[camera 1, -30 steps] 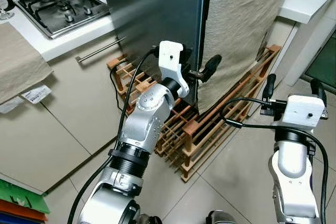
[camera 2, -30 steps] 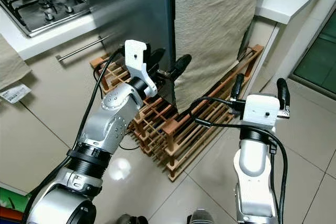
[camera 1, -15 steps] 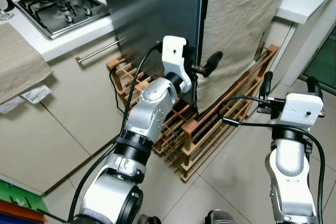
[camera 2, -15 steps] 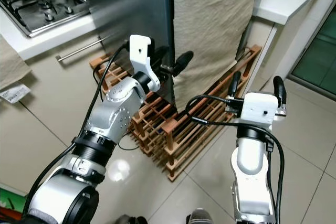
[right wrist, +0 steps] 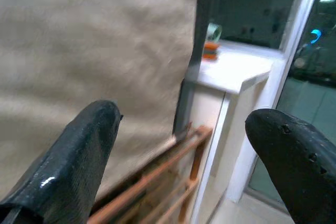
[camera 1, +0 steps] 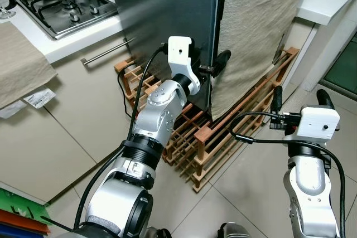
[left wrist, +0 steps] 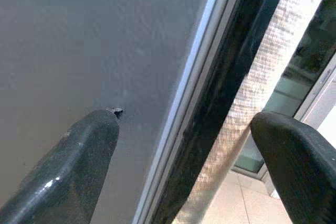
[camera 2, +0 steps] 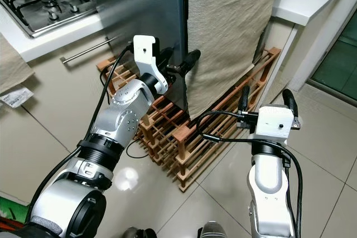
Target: Restocking fridge
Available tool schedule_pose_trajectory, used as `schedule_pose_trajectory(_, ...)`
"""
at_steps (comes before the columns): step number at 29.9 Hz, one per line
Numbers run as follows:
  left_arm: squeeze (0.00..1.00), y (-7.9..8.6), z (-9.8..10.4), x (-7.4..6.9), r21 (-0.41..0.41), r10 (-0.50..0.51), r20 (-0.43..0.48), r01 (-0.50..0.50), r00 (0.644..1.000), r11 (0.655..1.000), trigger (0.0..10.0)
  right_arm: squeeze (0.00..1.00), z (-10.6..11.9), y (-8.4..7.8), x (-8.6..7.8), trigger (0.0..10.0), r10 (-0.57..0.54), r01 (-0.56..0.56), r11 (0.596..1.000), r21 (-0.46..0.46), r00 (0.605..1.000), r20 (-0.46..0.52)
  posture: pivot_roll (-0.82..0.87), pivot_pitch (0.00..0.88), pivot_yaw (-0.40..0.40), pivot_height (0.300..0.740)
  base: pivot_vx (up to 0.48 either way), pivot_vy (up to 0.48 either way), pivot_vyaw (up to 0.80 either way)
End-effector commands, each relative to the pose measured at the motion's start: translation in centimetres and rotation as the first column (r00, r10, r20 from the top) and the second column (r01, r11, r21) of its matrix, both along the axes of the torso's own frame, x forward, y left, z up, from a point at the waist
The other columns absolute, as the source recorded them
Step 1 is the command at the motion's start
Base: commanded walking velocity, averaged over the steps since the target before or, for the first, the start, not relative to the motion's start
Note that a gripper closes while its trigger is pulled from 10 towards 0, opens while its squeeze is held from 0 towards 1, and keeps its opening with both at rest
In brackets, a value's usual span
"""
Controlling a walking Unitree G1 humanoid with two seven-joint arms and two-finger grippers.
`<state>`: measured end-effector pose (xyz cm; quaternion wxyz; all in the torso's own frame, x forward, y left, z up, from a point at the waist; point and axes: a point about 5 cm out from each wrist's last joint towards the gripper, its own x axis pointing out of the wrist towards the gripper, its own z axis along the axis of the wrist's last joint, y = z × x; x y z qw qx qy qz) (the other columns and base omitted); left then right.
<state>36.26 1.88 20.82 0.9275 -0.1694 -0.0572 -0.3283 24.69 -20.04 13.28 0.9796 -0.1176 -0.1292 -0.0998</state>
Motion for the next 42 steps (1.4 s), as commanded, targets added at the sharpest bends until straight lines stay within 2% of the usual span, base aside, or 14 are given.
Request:
schedule_pose_trajectory(1, 0.00, -3.1, 2.0, -1.1, -0.064, -0.090, 0.042, 0.093, 0.995, 0.994, 10.0, 0.43, -4.4, -0.9, -0.8, 10.0, -0.008, 0.012, 1.000, 0.022, 0.986, -0.168, -0.27, 0.089, 0.120, 0.732, 0.000, 0.000, 0.00)
schedule_pose_trajectory(3, 0.00, -3.1, 2.0, -1.1, -0.064, -0.090, 0.042, 0.093, 0.995, 0.994, 10.0, 0.43, -4.4, -0.9, -0.8, 10.0, -0.008, 0.012, 1.000, 0.022, 0.986, -0.168, -0.27, 0.089, 0.120, 0.732, 0.000, 0.000, 0.00)
schedule_pose_trajectory(4, 0.00, -3.0, 2.3, -1.2, -0.071, -0.094, 0.051, 0.097, 0.994, 0.993, 10.0, 0.43, -7.8, -2.0, -1.3, 10.0, -0.029, 0.054, 0.996, 0.077, 0.952, -0.305, -0.26, 0.088, 0.124, 0.732, 0.000, 0.000, 0.00)
schedule_pose_trajectory(5, 0.00, -2.8, 2.6, -1.3, -0.076, -0.094, 0.058, 0.098, 0.994, 0.992, 10.0, 0.44, -9.4, -2.5, -1.6, 10.0, -0.032, 0.082, 0.990, 0.118, 0.926, -0.376, -0.25, 0.088, 0.125, 0.732, 0.000, 0.000, 0.00)
schedule_pose_trajectory(6, 0.00, -2.8, 2.6, -1.3, -0.076, -0.094, 0.058, 0.098, 0.994, 0.992, 10.0, 0.44, -9.4, -2.5, -1.6, 10.0, -0.032, 0.082, 0.990, 0.118, 0.926, -0.376, -0.25, 0.088, 0.125, 0.732, 0.000, 0.000, 0.00)
schedule_pose_trajectory(7, 0.00, -2.5, 3.0, -1.4, -0.083, -0.094, 0.072, 0.099, 0.993, 0.992, 10.0, 0.43, -11.3, -3.0, -2.2, 10.0, -0.031, 0.114, 0.981, 0.155, 0.888, -0.459, -0.25, 0.087, 0.126, 0.732, 0.000, 0.000, 0.00)
schedule_pose_trajectory(9, 0.00, -2.2, 3.4, -1.7, -0.089, -0.094, 0.084, 0.101, 0.992, 0.991, 10.0, 0.43, -12.6, -3.1, -2.5, 10.0, -0.016, 0.122, 0.977, 0.173, 0.860, -0.511, -0.24, 0.089, 0.125, 0.732, 0.000, 0.000, 0.00)
schedule_pose_trajectory(18, 0.00, -0.9, 3.3, -2.7, -0.082, -0.111, 0.065, 0.116, 0.992, 0.990, 10.0, 0.44, -15.5, -2.0, -2.8, 10.0, 0.034, 0.097, 0.979, 0.182, 0.792, -0.609, -0.22, 0.087, 0.125, 0.732, 0.000, 0.000, 0.00)
schedule_pose_trajectory(24, 0.00, -0.8, 2.6, -3.0, -0.058, -0.115, 0.029, 0.117, 0.993, 0.991, 10.0, 0.44, -15.9, -1.6, -2.5, 10.0, 0.059, 0.072, 0.980, 0.186, 0.785, -0.616, -0.21, 0.086, 0.124, 0.732, 0.000, 0.000, 0.00)
schedule_pose_trajectory(28, 0.00, -0.8, 2.1, -2.7, -0.048, -0.102, -0.005, 0.102, 0.995, 0.994, 10.0, 0.44, -15.3, -1.2, -1.8, 10.0, 0.063, 0.032, 0.988, 0.154, 0.819, -0.570, -0.21, 0.084, 0.123, 0.732, 0.000, 0.000, 0.00)
schedule_pose_trajectory(30, 0.00, -0.9, 1.8, -2.6, -0.047, -0.095, -0.030, 0.093, 0.995, 0.995, 10.0, 0.43, -14.9, -0.7, -1.3, 10.0, 0.086, -0.024, 0.993, 0.120, 0.836, -0.542, -0.21, 0.085, 0.125, 0.732, 0.000, 0.000, 0.00)
schedule_pose_trajectory(36, 0.00, -1.2, 2.1, -2.7, -0.060, -0.121, -0.029, 0.119, 0.992, 0.991, 10.0, 0.44, -15.8, -0.4, -1.6, 10.0, 0.092, -0.021, 0.992, 0.128, 0.808, -0.582, -0.21, 0.076, 0.124, 0.732, 0.000, 0.000, 0.00)
schedule_pose_trajectory(40, 0.00, -1.6, 2.2, -3.2, -0.071, -0.170, -0.022, 0.168, 0.985, 0.983, 10.0, 0.44, -16.1, -0.7, -1.7, 10.0, 0.086, -0.012, 0.992, 0.127, 0.796, -0.599, -0.21, 0.073, 0.124, 0.732, 0.000, 0.000, 0.00)
schedule_pose_trajectory(42, 0.00, -2.4, 2.2, -3.7, -0.067, -0.241, -0.009, 0.240, 0.970, 0.969, 10.0, 0.43, -16.3, -1.0, -1.8, 10.0, 0.077, -0.001, 0.992, 0.125, 0.790, -0.609, -0.21, 0.068, 0.124, 0.732, 0.000, 0.000, 0.00)
